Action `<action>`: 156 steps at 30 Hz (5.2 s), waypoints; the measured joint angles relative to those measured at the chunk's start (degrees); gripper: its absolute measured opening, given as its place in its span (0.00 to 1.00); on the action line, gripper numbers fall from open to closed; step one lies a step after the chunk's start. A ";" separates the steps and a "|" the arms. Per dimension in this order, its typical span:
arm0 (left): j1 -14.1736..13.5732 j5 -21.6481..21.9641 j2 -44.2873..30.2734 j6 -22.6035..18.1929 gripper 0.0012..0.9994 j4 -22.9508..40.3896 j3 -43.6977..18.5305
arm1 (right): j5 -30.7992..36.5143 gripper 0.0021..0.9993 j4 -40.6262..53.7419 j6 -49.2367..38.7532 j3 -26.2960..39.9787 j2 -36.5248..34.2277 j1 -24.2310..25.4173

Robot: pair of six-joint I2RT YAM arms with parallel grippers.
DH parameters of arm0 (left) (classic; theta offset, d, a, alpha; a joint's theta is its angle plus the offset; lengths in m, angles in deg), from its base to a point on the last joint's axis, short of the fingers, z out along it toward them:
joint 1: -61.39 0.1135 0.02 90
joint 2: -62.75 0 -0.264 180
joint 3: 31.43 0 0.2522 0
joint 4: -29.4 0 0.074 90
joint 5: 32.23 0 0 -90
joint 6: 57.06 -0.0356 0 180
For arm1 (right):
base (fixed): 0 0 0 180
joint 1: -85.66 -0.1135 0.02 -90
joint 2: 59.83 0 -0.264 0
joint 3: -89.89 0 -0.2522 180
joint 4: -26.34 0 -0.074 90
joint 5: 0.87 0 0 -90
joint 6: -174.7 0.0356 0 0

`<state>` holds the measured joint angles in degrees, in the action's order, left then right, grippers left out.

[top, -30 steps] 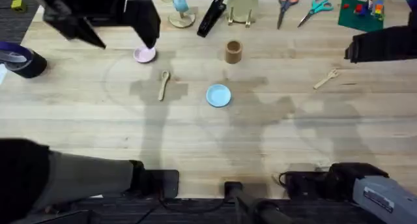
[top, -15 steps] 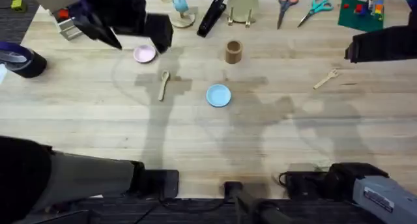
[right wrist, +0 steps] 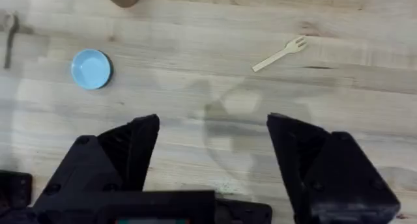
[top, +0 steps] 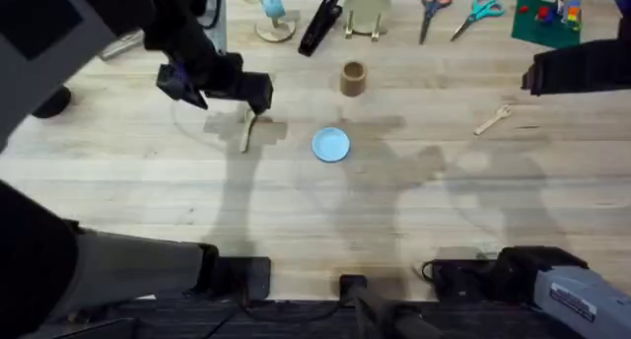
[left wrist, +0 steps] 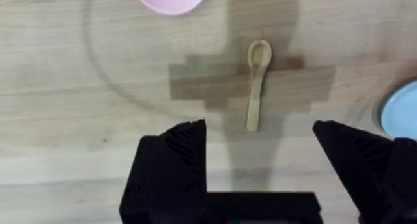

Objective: Pick up a utensil and set it on the pink plate, then put the other utensil in the container.

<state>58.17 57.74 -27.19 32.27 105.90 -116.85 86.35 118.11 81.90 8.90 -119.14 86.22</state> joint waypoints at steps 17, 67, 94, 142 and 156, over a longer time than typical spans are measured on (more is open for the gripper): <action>-0.01 -0.39 -7.89 -0.01 1.00 -10.58 6.03 | 0.00 1.00 -0.01 -0.04 0.00 0.01 0.00; -4.79 -2.07 -12.71 -0.59 0.05 -10.32 4.00 | 0.00 0.99 -0.01 -0.04 0.00 0.01 0.00; -4.57 2.37 7.50 -0.61 0.04 11.40 -9.62 | 0.00 1.00 0.01 -0.04 0.00 0.01 0.00; 6.51 2.84 -16.87 -1.07 0.04 -0.45 -24.72 | -0.02 1.00 -0.01 -0.04 0.00 0.01 0.00; 8.33 2.77 -23.94 -1.09 0.04 -2.47 -24.72 | 0.00 1.00 0.00 -0.04 0.00 0.01 0.00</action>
<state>66.50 60.51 -51.13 31.18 103.43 -141.57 86.35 118.11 81.87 8.90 -119.13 86.22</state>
